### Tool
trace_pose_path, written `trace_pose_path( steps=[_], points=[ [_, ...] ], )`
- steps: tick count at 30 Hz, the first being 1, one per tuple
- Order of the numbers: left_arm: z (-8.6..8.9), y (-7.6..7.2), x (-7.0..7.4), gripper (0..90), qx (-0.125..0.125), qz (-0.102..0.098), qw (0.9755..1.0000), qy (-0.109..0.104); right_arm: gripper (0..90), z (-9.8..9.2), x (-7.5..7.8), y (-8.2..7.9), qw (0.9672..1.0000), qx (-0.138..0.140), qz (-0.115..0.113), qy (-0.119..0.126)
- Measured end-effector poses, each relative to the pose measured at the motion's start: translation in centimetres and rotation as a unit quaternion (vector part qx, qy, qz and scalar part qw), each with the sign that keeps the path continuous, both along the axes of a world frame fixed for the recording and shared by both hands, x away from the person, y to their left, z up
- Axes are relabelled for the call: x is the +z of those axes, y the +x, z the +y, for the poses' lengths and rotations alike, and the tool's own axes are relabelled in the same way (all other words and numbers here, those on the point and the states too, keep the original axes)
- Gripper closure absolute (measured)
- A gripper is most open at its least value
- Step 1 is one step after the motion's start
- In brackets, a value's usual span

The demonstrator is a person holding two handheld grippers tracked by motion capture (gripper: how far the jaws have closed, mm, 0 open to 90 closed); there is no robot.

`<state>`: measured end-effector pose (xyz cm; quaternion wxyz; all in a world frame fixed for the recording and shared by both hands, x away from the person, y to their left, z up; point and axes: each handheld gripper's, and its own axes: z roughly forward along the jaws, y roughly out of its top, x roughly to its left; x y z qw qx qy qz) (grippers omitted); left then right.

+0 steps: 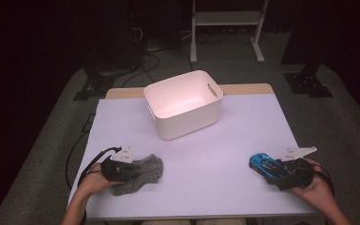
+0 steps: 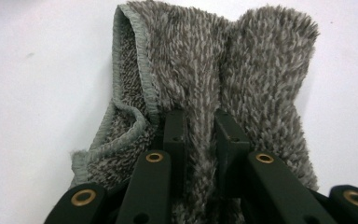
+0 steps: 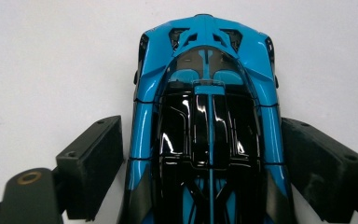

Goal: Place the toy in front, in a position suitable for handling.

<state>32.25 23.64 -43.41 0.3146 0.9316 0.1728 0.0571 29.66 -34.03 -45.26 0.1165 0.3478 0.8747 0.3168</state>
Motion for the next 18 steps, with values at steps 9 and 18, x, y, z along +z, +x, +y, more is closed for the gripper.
trace_pose_path(
  steps=[9,18],
  points=[
    [0.06,0.03,-0.05,77.0,-0.001,0.001,1.0000,-0.003,16.9,0.22,-0.06,-0.21,0.9998,-0.010,-0.012,-0.009],
    [0.20,0.08,-0.14,76.5,-0.001,0.003,1.0000,-0.008,24.7,0.49,0.25,-0.52,0.9994,-0.018,-0.020,-0.021]
  ],
)
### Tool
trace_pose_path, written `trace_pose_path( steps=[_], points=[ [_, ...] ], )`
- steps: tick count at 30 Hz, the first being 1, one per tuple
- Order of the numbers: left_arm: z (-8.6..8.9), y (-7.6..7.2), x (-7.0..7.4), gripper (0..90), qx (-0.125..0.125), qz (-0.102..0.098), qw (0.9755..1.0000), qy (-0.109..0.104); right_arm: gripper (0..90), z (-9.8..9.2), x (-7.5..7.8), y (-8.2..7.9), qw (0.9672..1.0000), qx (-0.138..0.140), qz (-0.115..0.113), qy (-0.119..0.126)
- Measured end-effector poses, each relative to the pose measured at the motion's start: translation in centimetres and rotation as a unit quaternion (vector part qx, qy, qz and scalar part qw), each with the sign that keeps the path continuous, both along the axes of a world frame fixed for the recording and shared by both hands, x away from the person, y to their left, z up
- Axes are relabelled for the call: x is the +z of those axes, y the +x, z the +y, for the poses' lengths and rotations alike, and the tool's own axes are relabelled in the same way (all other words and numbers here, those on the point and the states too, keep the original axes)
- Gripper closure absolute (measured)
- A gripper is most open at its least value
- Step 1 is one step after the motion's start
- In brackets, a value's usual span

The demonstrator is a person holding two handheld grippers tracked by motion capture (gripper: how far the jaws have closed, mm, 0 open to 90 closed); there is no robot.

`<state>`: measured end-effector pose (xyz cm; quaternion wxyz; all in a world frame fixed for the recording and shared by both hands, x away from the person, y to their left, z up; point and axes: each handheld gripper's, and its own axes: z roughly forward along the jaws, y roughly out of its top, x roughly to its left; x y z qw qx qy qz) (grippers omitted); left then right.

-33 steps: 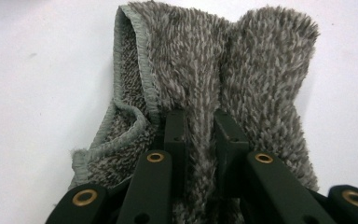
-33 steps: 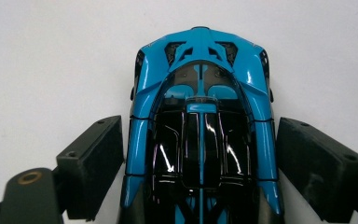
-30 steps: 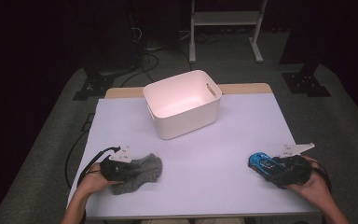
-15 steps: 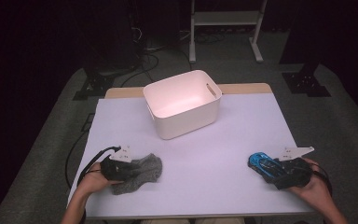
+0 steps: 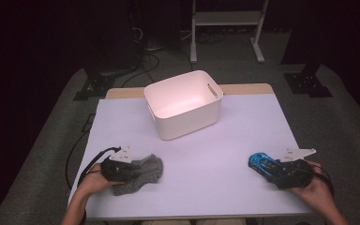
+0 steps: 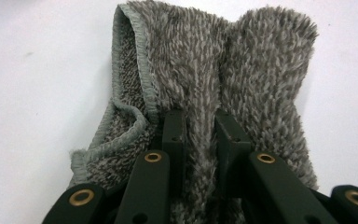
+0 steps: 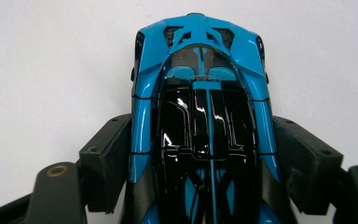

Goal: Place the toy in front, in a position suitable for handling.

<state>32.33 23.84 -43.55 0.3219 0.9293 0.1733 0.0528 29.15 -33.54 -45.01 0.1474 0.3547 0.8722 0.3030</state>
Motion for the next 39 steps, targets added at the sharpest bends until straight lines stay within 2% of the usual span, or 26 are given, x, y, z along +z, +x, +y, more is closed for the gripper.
trace_pose_path(
  steps=[15,19,20,21,22,28,39],
  points=[
    [0.02,0.09,-0.01,75.8,0.000,0.004,1.0000,-0.003,24.9,0.05,0.05,-0.18,1.0000,-0.002,-0.007,-0.003],
    [0.04,0.13,0.01,75.7,-0.001,0.005,1.0000,-0.001,26.6,-0.04,0.08,-0.27,1.0000,-0.004,-0.008,0.004],
    [0.03,0.13,0.01,75.4,-0.001,0.006,1.0000,-0.001,26.7,-0.28,0.43,-0.31,0.9998,-0.007,-0.008,0.020],
    [0.02,0.14,0.00,75.4,-0.001,0.006,1.0000,0.000,26.7,-0.28,0.43,-0.31,0.9998,-0.007,-0.008,0.020],
    [0.00,0.16,0.00,75.1,-0.001,0.007,1.0000,0.000,26.7,-0.20,0.36,-0.29,0.9999,-0.002,-0.009,0.004],
    [0.11,0.11,-0.07,74.9,0.000,0.007,1.0000,-0.005,26.8,-0.39,0.34,-0.21,0.9999,-0.005,-0.001,0.011],
    [0.08,0.20,-0.04,74.7,-0.002,0.009,0.9999,-0.004,26.8,-0.35,0.35,-0.45,0.9999,-0.001,-0.003,0.017]
  ],
)
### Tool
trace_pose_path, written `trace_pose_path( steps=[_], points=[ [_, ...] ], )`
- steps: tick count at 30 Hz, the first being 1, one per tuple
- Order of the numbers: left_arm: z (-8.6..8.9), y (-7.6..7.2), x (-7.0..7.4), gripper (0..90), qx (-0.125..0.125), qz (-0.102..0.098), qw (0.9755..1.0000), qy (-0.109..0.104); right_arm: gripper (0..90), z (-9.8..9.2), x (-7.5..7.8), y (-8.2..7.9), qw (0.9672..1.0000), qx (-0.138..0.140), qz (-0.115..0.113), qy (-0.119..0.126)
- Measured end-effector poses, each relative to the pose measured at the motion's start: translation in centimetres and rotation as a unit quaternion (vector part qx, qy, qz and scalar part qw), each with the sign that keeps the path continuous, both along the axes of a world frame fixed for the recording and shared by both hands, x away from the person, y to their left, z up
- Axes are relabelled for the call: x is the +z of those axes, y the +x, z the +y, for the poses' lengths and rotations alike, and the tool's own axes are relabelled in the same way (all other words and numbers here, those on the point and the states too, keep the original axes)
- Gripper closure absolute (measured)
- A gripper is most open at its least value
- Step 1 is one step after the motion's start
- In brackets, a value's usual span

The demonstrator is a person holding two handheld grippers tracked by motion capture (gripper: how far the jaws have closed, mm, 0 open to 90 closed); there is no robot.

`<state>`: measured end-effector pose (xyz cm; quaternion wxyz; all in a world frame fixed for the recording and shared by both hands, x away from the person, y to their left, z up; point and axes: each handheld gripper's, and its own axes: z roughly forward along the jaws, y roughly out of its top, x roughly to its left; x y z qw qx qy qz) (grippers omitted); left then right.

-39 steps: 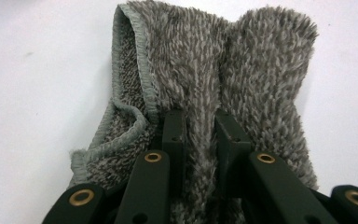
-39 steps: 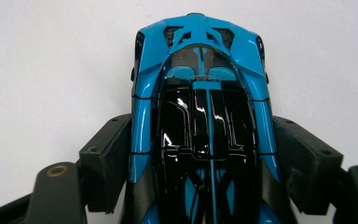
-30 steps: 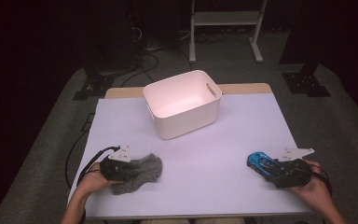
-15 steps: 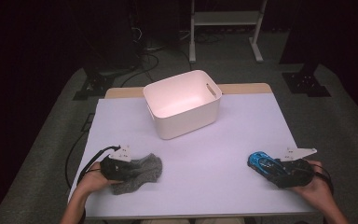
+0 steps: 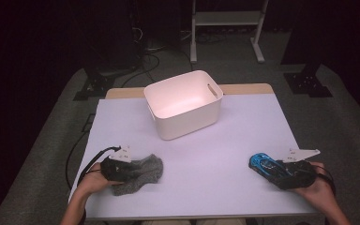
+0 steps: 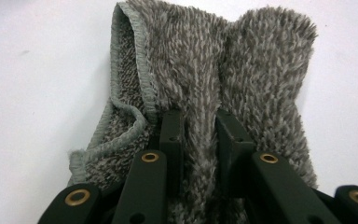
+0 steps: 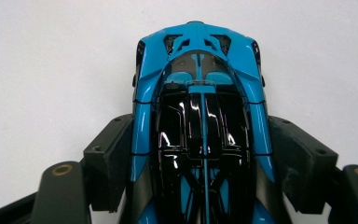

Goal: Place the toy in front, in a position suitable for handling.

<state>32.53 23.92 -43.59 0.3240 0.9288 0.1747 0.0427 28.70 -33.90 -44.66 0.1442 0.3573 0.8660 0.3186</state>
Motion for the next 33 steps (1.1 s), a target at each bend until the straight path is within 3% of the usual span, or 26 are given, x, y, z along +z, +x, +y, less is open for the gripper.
trace_pose_path(
  steps=[6,12,17,18,24,32,33],
  points=[
    [0.0,0.0,0.0,74.6,-0.001,0.001,1.0000,0.002,26.8,0.2,0.2,0.0,1.0000,0.006,-0.003,0.003],
    [0.0,0.1,0.1,74.6,-0.003,0.002,1.0000,0.004,26.8,0.8,1.4,-0.2,0.9995,0.018,-0.007,0.024],
    [0.0,0.1,0.1,74.5,-0.004,0.001,1.0000,0.005,26.8,2.2,3.7,-0.2,0.9977,0.052,-0.019,0.040],
    [0.0,0.0,0.0,74.5,-0.002,0.002,1.0000,0.003,26.8,3.1,4.6,-0.1,0.9961,0.068,-0.023,0.051],
    [0.0,0.0,0.0,74.3,-0.002,0.001,1.0000,0.000,26.7,6.2,7.0,0.2,0.9896,0.122,-0.030,0.070],
    [0.1,0.0,0.0,74.3,-0.003,0.000,1.0000,-0.001,26.7,10.2,8.2,1.0,0.9821,0.176,-0.030,0.060],
    [0.1,0.0,0.0,74.3,-0.003,0.000,1.0000,-0.002,26.7,11.5,8.1,1.3,0.9794,0.192,-0.028,0.056]
  ],
)
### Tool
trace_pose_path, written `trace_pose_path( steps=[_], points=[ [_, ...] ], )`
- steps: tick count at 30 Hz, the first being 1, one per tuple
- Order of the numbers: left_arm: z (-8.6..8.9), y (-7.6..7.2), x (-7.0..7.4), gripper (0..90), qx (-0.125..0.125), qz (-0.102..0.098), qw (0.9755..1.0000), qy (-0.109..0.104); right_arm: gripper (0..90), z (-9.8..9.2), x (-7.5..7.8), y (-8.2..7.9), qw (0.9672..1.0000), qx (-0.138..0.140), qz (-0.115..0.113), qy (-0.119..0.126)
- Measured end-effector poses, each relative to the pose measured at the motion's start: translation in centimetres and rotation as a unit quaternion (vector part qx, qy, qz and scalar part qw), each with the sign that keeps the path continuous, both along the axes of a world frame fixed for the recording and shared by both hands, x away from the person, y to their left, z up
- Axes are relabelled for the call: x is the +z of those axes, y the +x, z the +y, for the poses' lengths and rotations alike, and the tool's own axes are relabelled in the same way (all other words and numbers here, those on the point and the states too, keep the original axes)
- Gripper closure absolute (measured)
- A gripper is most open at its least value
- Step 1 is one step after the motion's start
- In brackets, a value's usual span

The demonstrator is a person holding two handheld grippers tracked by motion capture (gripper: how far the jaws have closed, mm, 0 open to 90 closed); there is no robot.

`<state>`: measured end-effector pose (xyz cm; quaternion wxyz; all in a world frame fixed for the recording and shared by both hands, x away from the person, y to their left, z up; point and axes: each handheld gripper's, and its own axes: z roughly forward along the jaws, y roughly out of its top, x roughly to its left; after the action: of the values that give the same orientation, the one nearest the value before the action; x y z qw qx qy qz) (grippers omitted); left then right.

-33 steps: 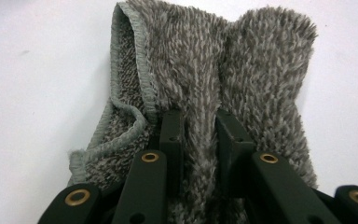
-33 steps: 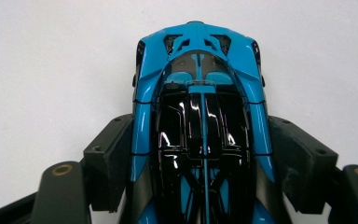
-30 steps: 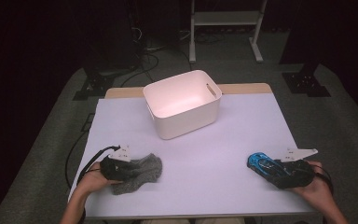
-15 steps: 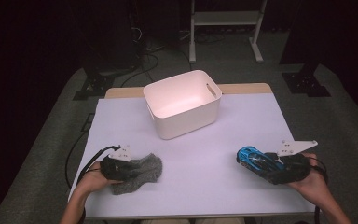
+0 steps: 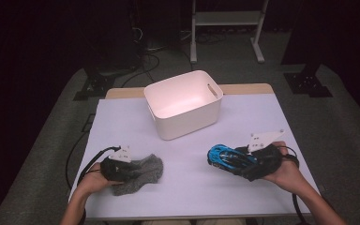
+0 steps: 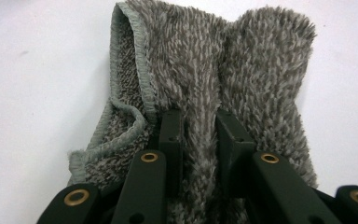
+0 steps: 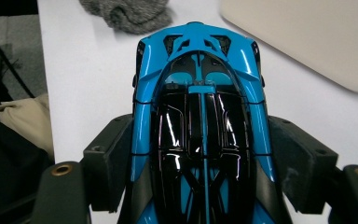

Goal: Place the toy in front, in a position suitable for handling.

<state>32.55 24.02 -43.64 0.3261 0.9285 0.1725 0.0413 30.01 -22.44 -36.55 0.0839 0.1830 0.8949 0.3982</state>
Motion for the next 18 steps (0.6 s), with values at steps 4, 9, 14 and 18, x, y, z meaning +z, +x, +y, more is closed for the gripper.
trace_pose_path(
  steps=[4,9,14,18],
  points=[
    [0.0,0.0,0.0,74.3,-0.001,-0.001,1.0000,0.002,26.7,1.5,-0.2,0.3,0.9998,0.020,0.001,-0.008],
    [-0.1,0.1,0.0,74.2,-0.002,0.000,1.0000,0.002,26.7,3.9,-1.1,0.9,0.9984,0.054,0.009,-0.017],
    [0.0,0.1,0.0,74.2,-0.001,0.001,1.0000,-0.001,26.7,6.0,-2.2,1.4,0.9965,0.077,0.016,-0.027],
    [0.1,0.1,0.0,74.2,-0.002,0.002,1.0000,-0.002,26.7,7.8,-3.7,1.9,0.9945,0.095,0.025,-0.035]
  ],
)
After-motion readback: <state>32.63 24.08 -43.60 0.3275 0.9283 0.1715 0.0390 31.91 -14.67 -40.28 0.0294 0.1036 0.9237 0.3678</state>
